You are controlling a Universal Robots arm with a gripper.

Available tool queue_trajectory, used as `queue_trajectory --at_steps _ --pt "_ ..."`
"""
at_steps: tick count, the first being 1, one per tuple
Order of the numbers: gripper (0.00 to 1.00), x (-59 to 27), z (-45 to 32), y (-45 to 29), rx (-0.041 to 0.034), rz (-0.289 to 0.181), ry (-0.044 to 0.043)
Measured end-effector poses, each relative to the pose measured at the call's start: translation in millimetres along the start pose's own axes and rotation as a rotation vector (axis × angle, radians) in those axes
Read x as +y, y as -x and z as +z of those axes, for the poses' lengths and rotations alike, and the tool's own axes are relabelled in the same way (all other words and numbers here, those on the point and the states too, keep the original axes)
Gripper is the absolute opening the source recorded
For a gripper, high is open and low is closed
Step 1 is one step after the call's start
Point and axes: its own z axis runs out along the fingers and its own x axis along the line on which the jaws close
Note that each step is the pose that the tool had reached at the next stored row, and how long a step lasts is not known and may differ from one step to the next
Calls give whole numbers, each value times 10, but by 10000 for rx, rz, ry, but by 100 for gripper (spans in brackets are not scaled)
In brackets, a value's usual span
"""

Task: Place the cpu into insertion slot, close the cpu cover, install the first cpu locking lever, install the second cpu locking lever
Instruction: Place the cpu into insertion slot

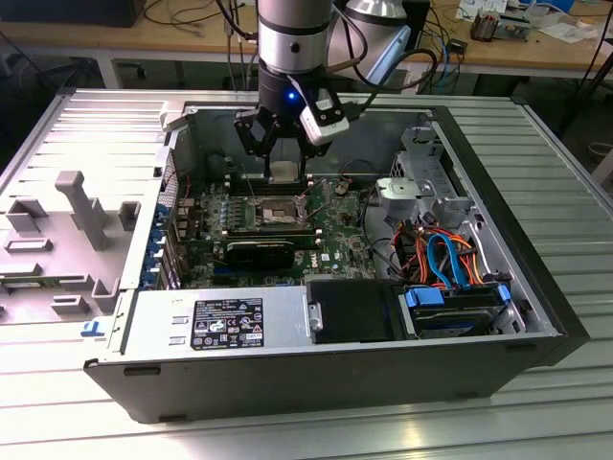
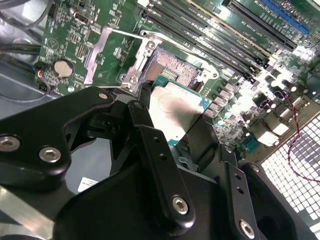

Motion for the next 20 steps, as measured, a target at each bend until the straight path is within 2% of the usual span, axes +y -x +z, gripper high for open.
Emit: queue_trajectory --at_steps 3,10,18,20 --pt "54 0 2 0 -10 282 0" --pt "54 -1 16 0 -60 1466 25" --pt "54 -2 27 1 -79 1920 33" --pt "54 -3 33 1 -89 2173 34"
